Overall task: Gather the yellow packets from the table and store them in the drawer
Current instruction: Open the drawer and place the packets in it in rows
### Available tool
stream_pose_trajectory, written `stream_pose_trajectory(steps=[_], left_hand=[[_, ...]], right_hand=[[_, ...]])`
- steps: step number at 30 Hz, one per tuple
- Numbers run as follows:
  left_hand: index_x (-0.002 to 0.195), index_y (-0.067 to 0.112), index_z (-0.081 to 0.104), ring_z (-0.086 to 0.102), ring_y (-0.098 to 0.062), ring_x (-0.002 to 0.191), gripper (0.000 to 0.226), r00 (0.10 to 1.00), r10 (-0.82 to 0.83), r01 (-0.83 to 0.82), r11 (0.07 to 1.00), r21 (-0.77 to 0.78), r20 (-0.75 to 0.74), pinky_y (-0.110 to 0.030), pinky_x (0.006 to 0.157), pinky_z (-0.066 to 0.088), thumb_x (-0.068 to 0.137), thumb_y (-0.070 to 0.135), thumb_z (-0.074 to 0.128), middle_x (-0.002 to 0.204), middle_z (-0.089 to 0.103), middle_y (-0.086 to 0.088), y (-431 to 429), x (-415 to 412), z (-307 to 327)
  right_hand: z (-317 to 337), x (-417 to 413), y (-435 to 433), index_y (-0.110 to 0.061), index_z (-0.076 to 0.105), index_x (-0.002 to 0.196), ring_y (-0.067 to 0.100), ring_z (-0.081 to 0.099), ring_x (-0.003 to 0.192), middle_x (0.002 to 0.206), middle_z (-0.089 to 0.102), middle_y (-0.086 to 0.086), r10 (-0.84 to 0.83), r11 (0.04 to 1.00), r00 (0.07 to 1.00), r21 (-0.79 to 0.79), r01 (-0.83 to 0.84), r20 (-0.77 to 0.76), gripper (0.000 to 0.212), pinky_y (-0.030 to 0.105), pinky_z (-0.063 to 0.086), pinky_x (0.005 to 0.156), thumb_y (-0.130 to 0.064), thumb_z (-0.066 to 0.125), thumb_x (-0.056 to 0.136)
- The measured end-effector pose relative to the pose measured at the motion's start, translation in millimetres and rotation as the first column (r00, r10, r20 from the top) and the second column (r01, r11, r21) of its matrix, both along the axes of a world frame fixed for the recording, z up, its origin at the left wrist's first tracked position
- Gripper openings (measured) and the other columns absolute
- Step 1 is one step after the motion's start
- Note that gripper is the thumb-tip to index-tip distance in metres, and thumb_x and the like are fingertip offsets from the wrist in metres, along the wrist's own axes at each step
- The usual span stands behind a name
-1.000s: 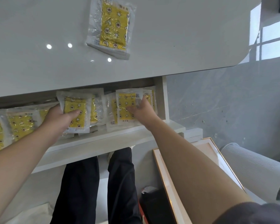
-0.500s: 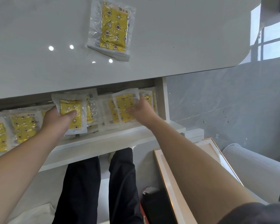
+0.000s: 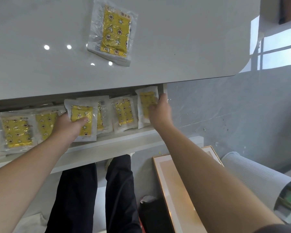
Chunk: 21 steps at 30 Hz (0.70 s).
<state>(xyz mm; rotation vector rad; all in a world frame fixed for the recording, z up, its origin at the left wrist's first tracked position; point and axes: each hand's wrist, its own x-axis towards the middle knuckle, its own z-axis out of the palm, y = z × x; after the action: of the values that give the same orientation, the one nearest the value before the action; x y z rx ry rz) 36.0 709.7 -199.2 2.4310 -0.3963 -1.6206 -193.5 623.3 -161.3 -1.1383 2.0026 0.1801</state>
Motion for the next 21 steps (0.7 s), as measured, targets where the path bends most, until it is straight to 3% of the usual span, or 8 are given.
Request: stream_pose_trajectory(steps=[4, 6, 11, 13, 15, 17, 19, 21], left_hand=[[0.111, 0.01, 0.055, 0.05, -0.026, 0.096, 0.028, 0.998, 0.053, -0.053, 0.998, -0.03, -0.018, -0.035, 0.081, 0.036, 0.092, 0.027, 0.064, 0.108, 0.055, -0.006, 3, 5, -2], [0.109, 0.014, 0.059, 0.055, -0.026, 0.097, 0.023, 0.996, 0.074, -0.076, 0.996, -0.038, -0.041, -0.035, 0.081, 0.038, 0.091, 0.026, 0.066, 0.107, 0.061, -0.004, 7, 12, -5], [0.118, 0.008, 0.058, 0.055, -0.028, 0.098, 0.037, 0.998, 0.063, -0.063, 0.998, -0.01, -0.031, -0.037, 0.081, 0.039, 0.089, 0.029, 0.067, 0.112, 0.061, -0.007, 14, 24, -8], [0.119, 0.008, 0.057, 0.053, -0.027, 0.097, 0.038, 0.998, 0.053, -0.054, 0.998, -0.02, -0.022, -0.037, 0.081, 0.039, 0.089, 0.029, 0.067, 0.114, 0.06, -0.008, 14, 23, -9], [0.119, 0.007, 0.056, 0.053, -0.027, 0.097, 0.039, 0.998, 0.057, -0.058, 0.998, -0.03, -0.028, -0.037, 0.082, 0.038, 0.089, 0.029, 0.068, 0.117, 0.06, -0.009, 14, 21, -8], [0.126, 0.003, 0.051, 0.052, -0.028, 0.102, 0.05, 0.997, 0.058, -0.059, 0.998, -0.026, -0.049, -0.037, 0.085, 0.037, 0.088, 0.03, 0.069, 0.123, 0.057, -0.01, 12, 18, -3], [0.129, 0.002, 0.05, 0.051, -0.025, 0.106, 0.055, 0.993, 0.054, -0.057, 0.998, -0.025, -0.103, -0.036, 0.088, 0.038, 0.087, 0.03, 0.069, 0.121, 0.056, -0.007, 9, 11, 0], [0.121, 0.005, 0.055, 0.054, -0.023, 0.104, 0.047, 0.985, 0.013, -0.016, 1.0, -0.018, -0.171, -0.036, 0.088, 0.041, 0.086, 0.031, 0.07, 0.114, 0.059, -0.004, 6, 1, 5]], right_hand=[[-12, 16, 4, -0.011, 0.022, 0.15, 0.022, 0.052, 0.113, 0.137, 0.047, 0.008, -0.087, 0.966, 0.968, 0.257, 0.024, 0.237, 0.06, 0.023, 0.042, 0.077, -0.013, 0.052, 0.098], [-24, 20, 9, -0.01, 0.025, 0.15, 0.018, 0.053, 0.102, 0.135, 0.05, 0.01, -0.044, 0.959, 0.973, 0.283, -0.023, 0.228, 0.059, 0.024, 0.043, 0.076, -0.016, 0.053, 0.098], [-43, 18, 17, -0.011, 0.059, 0.116, 0.018, 0.06, 0.074, 0.084, 0.06, 0.002, 0.237, 0.941, 0.97, 0.263, -0.213, -0.062, 0.034, 0.028, 0.049, 0.061, -0.037, 0.053, 0.094], [-38, 18, 15, -0.012, 0.061, 0.111, 0.02, 0.06, 0.072, 0.087, 0.064, 0.004, 0.419, 0.882, 0.887, 0.319, -0.347, -0.192, 0.043, 0.028, 0.045, 0.058, -0.048, 0.045, 0.095], [-34, 17, 12, -0.013, 0.049, 0.127, 0.022, 0.06, 0.079, 0.1, 0.063, 0.006, 0.548, 0.824, 0.789, 0.342, -0.452, -0.278, 0.054, 0.03, 0.044, 0.059, -0.056, 0.041, 0.095], [-32, 14, 12, -0.015, 0.033, 0.14, 0.027, 0.058, 0.101, 0.122, 0.056, 0.009, 0.552, 0.834, 0.776, 0.221, -0.506, -0.305, 0.061, 0.038, 0.051, 0.078, -0.053, 0.048, 0.093], [-27, 16, 14, -0.016, 0.037, 0.136, 0.025, 0.053, 0.114, 0.129, 0.051, 0.006, 0.489, 0.866, 0.852, -0.017, -0.5, -0.186, 0.053, 0.038, 0.048, 0.093, -0.04, 0.053, 0.093], [-17, 24, 16, -0.016, 0.042, 0.133, 0.019, 0.056, 0.108, 0.123, 0.056, 0.001, 0.247, 0.969, 0.944, -0.056, -0.241, 0.217, 0.047, 0.036, 0.049, 0.091, -0.037, 0.056, 0.093]])
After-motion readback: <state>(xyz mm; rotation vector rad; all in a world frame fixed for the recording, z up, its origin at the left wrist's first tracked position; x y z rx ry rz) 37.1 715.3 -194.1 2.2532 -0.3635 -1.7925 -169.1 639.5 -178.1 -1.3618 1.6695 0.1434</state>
